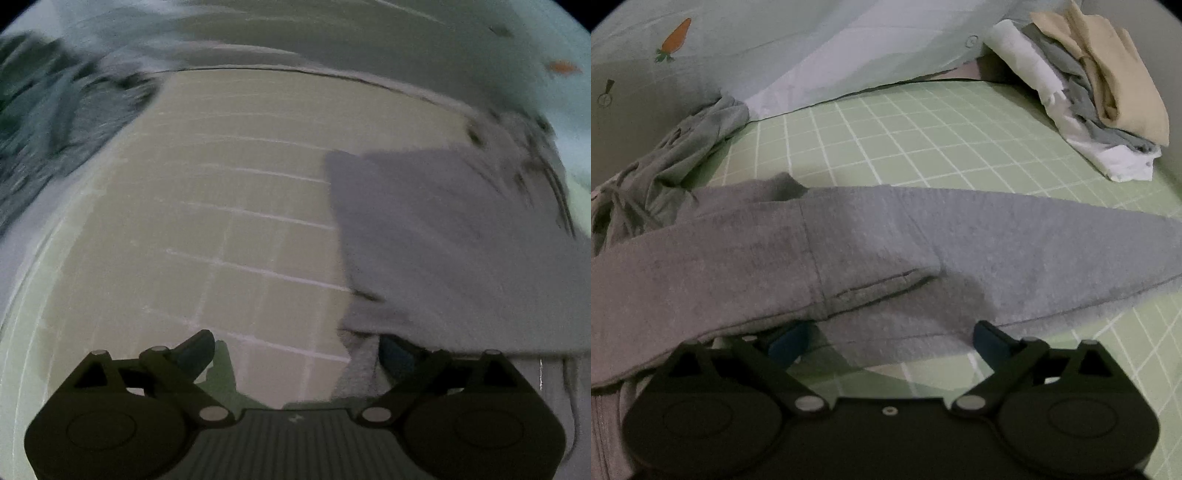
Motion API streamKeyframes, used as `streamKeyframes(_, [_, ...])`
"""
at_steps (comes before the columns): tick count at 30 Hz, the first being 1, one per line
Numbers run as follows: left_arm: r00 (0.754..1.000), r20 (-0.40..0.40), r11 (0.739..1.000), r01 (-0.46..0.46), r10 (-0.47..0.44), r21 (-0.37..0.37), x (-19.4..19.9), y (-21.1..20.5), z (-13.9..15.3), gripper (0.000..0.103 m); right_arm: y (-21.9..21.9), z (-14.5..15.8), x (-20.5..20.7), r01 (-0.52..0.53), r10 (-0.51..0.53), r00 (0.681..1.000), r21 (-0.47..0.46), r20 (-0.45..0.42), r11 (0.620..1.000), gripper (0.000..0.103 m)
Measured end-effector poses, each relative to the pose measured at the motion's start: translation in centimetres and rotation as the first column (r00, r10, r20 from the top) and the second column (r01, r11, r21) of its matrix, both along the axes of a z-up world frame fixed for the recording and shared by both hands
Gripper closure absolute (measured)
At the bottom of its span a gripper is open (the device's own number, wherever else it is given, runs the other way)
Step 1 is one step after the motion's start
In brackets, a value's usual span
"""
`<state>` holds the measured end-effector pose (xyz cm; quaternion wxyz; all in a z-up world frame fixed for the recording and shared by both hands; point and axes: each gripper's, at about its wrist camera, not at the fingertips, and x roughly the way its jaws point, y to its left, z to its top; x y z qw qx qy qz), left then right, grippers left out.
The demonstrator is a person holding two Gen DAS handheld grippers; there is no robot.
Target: Fold clothes
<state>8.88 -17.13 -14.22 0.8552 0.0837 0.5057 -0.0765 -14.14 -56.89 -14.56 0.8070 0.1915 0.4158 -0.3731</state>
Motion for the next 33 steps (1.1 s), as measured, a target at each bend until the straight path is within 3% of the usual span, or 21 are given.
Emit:
streamKeyframes(8, [0.994,-0.012,0.994,-0.106,0.106,-0.009,1.7,2.7,0.1,0.009,-0.1,0.1,0.3,0.014,-0.014,1.0,-0.009,-0.006,1.0,0.002])
streamKeyframes(15, [0.999,-0.014,0.999,-0.04,0.04,-0.01,1.7,0.5,0.3,0.009,-0.8,1.5,0.5,0.054,-0.052,0.994,-0.018,0.097,0.998,0.002])
streamKeyframes(20, [1.0,-0.01,1.0,0.027,-0.027,-0.008,1.3,-0.5,0.4,0.008,-1.7,1.3,1.7,0.046,-0.046,0.995,-0.001,0.092,0.999,0.003])
streamKeyframes(24, [1.0,-0.006,1.0,0.024,-0.024,-0.015,0.9,-0.3,0.6,0.008,-2.4,1.7,0.9,0.11,-0.125,0.969,0.081,0.213,0.991,0.005])
streamKeyframes(27, [1.0,-0.015,1.0,0.014,-0.014,-0.016,1.1,0.1,0.5,0.008,-3.2,1.6,-0.2,0.151,-0.211,0.924,0.202,0.319,0.968,0.005])
streamKeyframes(31, [1.0,-0.025,0.999,0.016,-0.017,-0.03,1.2,0.4,0.5,0.007,-4.2,0.7,-0.3,0.173,-0.263,0.906,0.277,0.33,0.945,0.005])
streamKeyframes(33, [0.999,-0.024,0.999,0.022,-0.022,-0.032,1.2,0.4,0.7,0.007,-4.2,0.5,-0.1,0.203,-0.276,0.901,0.238,0.335,0.95,0.001])
